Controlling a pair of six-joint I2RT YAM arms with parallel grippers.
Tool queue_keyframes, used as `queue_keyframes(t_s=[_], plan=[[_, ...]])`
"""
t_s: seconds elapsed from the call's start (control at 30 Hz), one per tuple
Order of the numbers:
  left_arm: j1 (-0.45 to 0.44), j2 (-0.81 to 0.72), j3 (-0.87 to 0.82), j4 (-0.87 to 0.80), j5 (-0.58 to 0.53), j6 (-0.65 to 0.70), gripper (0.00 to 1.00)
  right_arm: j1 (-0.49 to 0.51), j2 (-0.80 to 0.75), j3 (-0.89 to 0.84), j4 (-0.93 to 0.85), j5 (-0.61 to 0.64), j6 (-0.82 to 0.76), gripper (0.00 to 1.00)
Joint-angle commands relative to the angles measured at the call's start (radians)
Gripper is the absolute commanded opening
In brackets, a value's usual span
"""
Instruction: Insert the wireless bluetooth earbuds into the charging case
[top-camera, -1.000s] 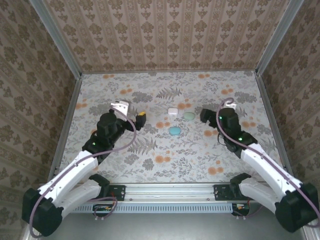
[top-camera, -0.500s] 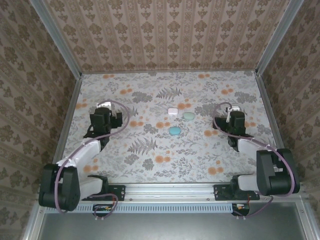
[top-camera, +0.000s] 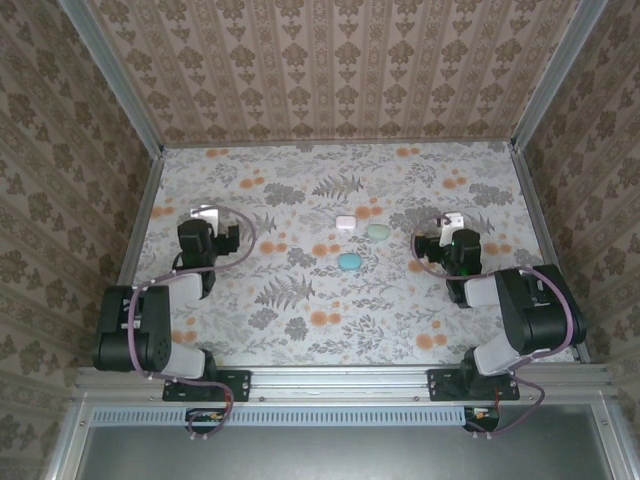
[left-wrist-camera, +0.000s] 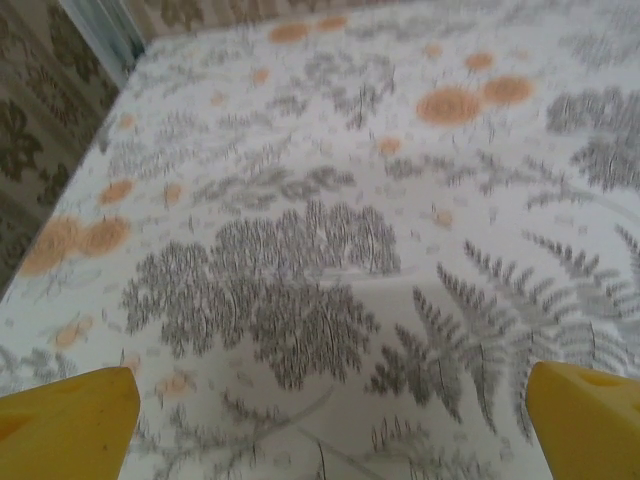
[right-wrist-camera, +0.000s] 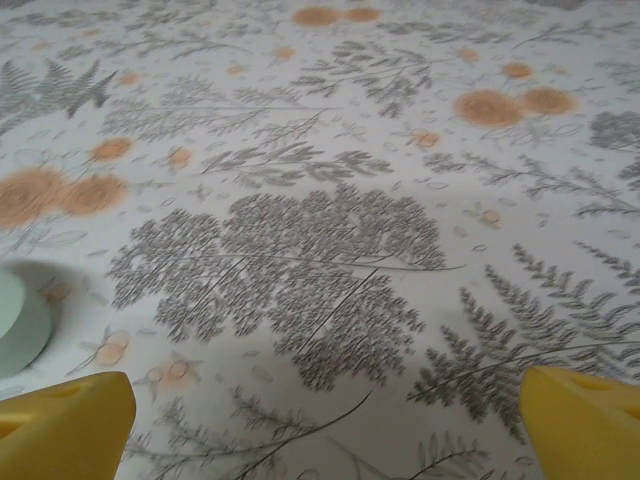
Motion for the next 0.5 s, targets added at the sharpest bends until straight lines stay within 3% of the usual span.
queue_keyframes(t_s=[0.0, 0.03, 0.47], plan=[[0.028, 0.103, -0.068, 0.288, 0.083, 0.024, 1.0, -0.014, 0.001, 0.037, 0.045, 0.123, 0.042, 1.0], [0.035, 0.069, -0.056, 0.204, 0.062, -0.01, 1.0, -0.013, -0.008, 0.041, 0.02, 0.124, 0.044, 1.0], [0.027, 0.086, -0.046, 0.214, -0.022, -0.025, 1.0, -0.008, -0.005, 0.048, 0.016, 0.096, 0.027, 1.0]])
